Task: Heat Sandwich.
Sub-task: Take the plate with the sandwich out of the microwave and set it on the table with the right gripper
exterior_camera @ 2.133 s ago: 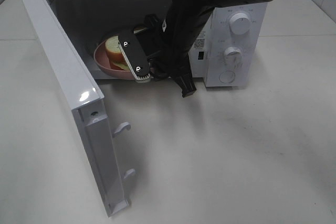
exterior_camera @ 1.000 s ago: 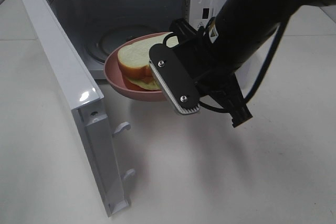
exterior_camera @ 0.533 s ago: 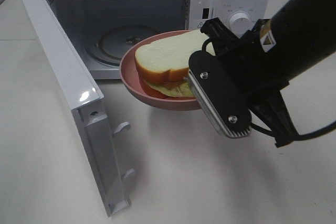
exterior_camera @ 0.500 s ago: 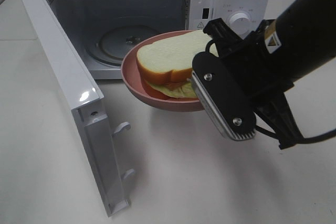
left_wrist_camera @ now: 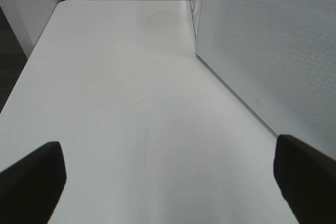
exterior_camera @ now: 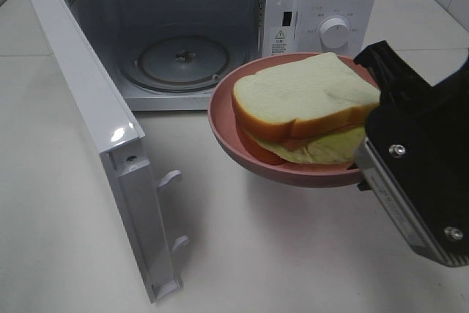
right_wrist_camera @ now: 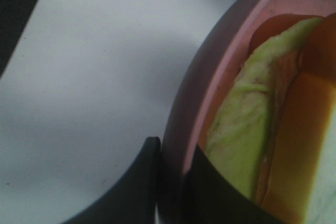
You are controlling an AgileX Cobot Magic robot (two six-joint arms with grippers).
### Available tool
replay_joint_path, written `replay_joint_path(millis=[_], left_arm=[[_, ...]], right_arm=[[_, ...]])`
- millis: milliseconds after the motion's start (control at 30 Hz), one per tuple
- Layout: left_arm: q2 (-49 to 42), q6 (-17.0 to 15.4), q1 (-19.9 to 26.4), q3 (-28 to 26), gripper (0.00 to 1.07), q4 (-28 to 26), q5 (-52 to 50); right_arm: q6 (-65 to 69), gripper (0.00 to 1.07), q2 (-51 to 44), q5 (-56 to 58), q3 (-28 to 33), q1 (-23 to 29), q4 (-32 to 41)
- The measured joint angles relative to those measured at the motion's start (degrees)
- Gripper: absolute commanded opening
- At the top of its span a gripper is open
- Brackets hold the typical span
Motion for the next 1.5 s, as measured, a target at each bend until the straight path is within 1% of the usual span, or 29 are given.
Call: replay_joint_path(millis=[167, 433, 500, 667, 733, 833, 867, 900, 1000, 1033, 1067, 1200, 1500], left_arm=[[0.00, 0.00, 0.00, 0.00, 1.04, 0.00, 0.00], [0.00, 0.00, 0.00, 0.00, 1.04, 0.00, 0.00], [0.00, 0.00, 0.00, 0.00, 1.04, 0.00, 0.00], [0.00, 0.00, 0.00, 0.00, 1.04, 0.00, 0.00], [0.00, 0.00, 0.00, 0.00, 1.04, 0.00, 0.00], [0.00, 0.00, 0.00, 0.00, 1.04, 0.00, 0.00], [0.00, 0.00, 0.00, 0.00, 1.04, 0.00, 0.00], [0.00, 0.00, 0.00, 0.00, 1.04, 0.00, 0.00], [0.00, 0.00, 0.00, 0.00, 1.04, 0.00, 0.00], [0.00, 0.00, 0.00, 0.00, 1.04, 0.00, 0.00], [0.00, 0.00, 0.00, 0.00, 1.04, 0.00, 0.00], [0.00, 0.00, 0.00, 0.00, 1.04, 0.00, 0.00], [0.00, 0.00, 0.00, 0.00, 1.04, 0.00, 0.00]], right_arm=[[1.66, 0.00, -6.02, 2.06, 2.35, 0.00, -0.63], [5.16, 0.00, -12.15, 4.70, 5.16, 0.00, -2.69], [7.28, 0.00, -14.67, 5.56, 6.07, 0.00, -3.95], [11.63, 0.00, -17.53, 8.19, 7.45, 0.00, -6.70], [12.66, 0.00, -18.05, 8.65, 7.62, 0.00, -7.39], [19.71, 0.00, -19.25, 10.71, 8.25, 0.00, -11.06], [19.71, 0.00, -19.25, 10.71, 8.25, 0.00, -11.06], [23.38, 0.00, -19.31, 11.75, 8.31, 0.00, -13.01], [28.76, 0.00, -19.31, 13.06, 8.31, 0.00, -16.27], [28.76, 0.00, -19.31, 13.06, 8.31, 0.00, -16.27], [32.43, 0.00, -19.31, 13.64, 8.31, 0.00, -18.39], [38.56, 0.00, -19.31, 14.50, 8.31, 0.00, -22.17], [48.76, 0.00, -19.31, 18.28, 8.31, 0.00, -25.90]])
